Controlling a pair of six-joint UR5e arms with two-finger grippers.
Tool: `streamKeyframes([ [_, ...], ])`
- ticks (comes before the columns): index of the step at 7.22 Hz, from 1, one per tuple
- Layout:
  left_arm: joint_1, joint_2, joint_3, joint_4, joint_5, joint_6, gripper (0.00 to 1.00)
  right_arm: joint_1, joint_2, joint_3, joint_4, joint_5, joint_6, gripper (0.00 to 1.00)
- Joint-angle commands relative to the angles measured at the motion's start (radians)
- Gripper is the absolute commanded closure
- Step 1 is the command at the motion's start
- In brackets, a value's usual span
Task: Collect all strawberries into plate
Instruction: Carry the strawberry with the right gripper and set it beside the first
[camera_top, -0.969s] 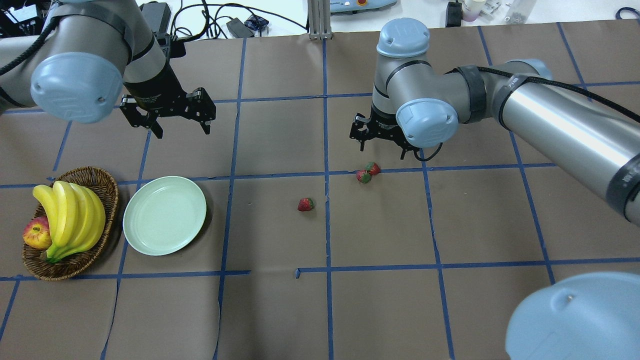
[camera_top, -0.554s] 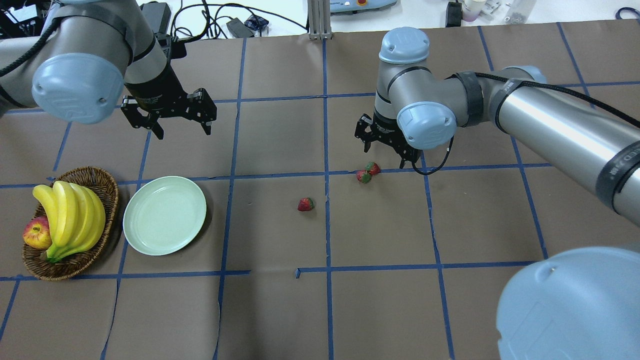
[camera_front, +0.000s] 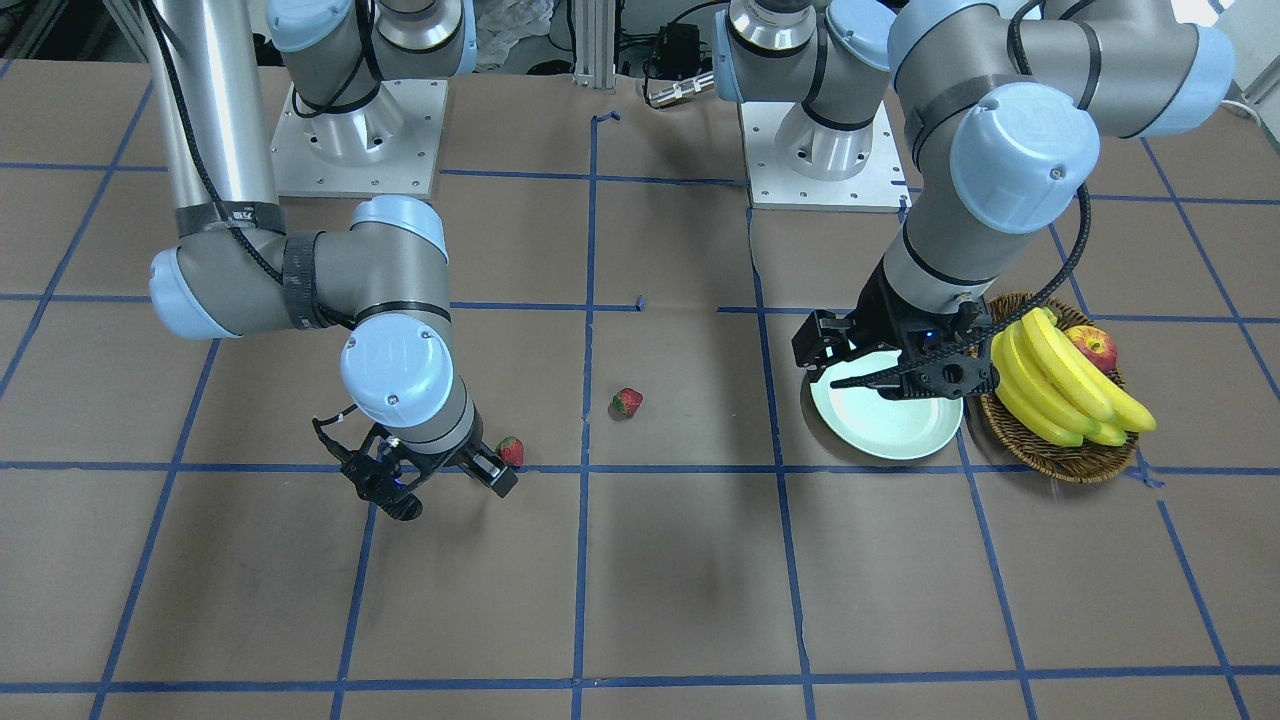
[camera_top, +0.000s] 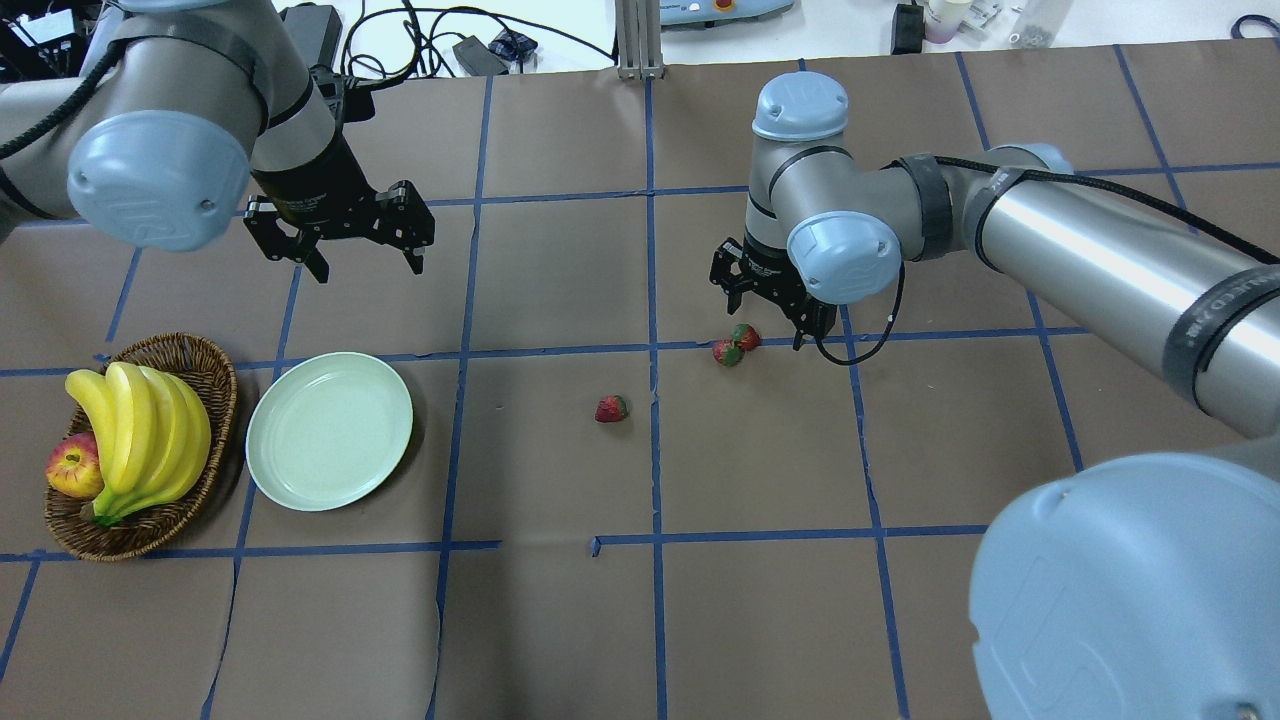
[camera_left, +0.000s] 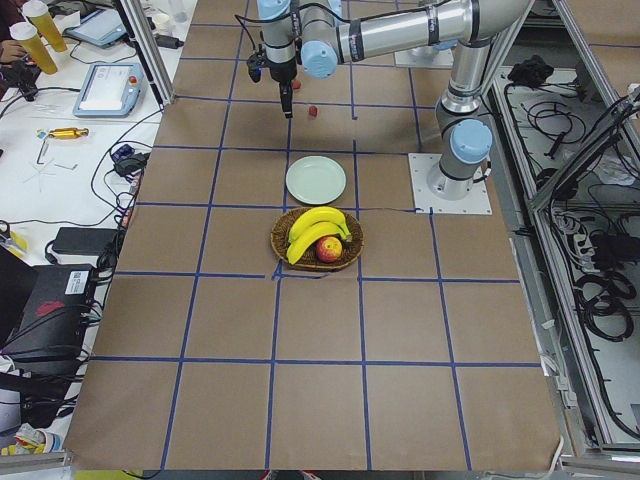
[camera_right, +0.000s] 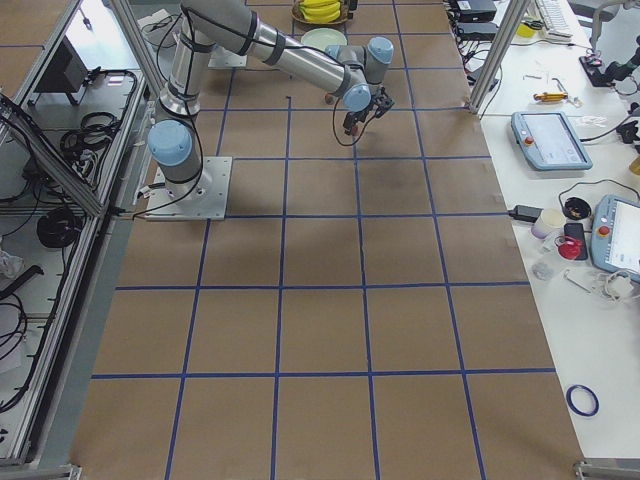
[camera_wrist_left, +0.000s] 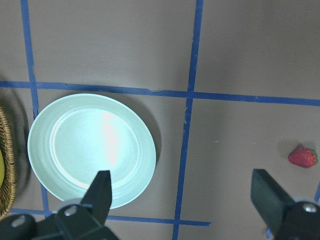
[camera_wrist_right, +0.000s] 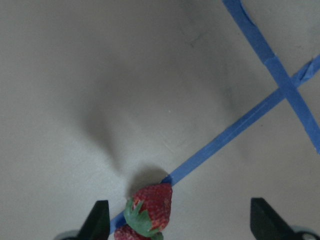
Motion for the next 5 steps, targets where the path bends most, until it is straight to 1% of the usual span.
streamKeyframes([
  [1, -0.004, 0.002, -0.006, -0.001, 0.002, -0.002, 0.0, 0.0, 0.016, -0.003, -0.025, 0.022, 0.025, 0.0],
  [2, -0.004, 0.002, -0.006, -0.001, 0.002, -0.002, 0.0, -0.001, 0.021, -0.003, -0.027, 0.022, 0.025, 0.03],
  [4, -0.004, 0.002, -0.006, -0.001, 0.002, -0.002, 0.0, 0.0, 0.035, -0.004, -0.026, 0.024, 0.025, 0.16],
  [5, -0.004, 0.002, -0.006, -0.001, 0.003, 0.0, 0.0, 0.0, 0.035, -0.006, -0.026, 0.024, 0.022, 0.58],
])
